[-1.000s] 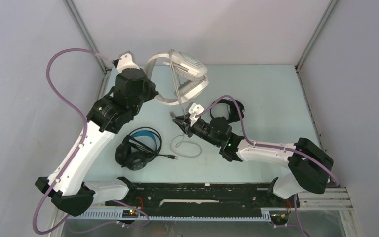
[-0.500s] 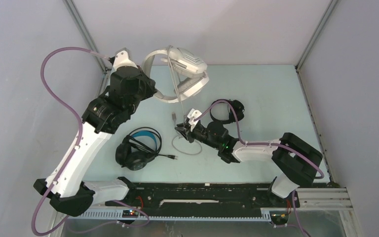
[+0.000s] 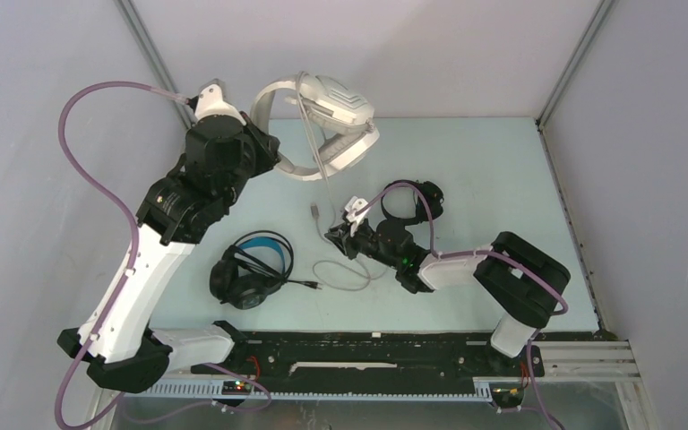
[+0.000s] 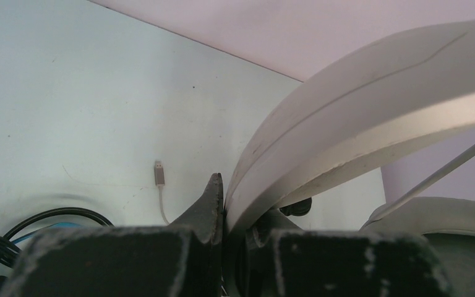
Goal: Wrap the headphones
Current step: Wrap the headphones cable around the headphones.
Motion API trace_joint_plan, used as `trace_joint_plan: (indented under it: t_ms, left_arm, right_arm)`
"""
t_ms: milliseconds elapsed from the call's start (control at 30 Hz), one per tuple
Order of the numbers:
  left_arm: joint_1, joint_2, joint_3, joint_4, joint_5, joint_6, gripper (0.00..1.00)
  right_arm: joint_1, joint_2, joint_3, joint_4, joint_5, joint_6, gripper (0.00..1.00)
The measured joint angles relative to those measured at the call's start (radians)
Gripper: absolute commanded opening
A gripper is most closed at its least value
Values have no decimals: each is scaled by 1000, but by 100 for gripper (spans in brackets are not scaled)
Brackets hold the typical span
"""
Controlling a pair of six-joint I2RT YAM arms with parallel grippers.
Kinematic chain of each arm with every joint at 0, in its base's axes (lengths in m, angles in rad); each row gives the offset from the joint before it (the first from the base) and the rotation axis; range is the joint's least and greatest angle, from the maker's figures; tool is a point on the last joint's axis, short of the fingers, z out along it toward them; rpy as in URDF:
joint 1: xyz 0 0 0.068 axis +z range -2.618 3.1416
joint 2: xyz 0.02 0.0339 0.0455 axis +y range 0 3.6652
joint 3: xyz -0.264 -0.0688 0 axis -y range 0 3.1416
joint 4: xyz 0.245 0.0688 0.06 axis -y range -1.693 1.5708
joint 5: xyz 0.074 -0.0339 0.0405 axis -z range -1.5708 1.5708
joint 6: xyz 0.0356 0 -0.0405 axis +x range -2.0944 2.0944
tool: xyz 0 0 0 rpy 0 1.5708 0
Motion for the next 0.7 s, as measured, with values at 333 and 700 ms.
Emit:
trace_joint_plan:
  t_ms: [333, 700]
  left_arm:
    - [0, 0, 0, -7, 23, -1, 0]
    - [0, 0, 0, -7, 26, -1, 0]
  right_arm:
    - [-20, 50, -17, 116, -105, 16, 38]
    - [-29, 129, -18, 303, -220, -34, 34]
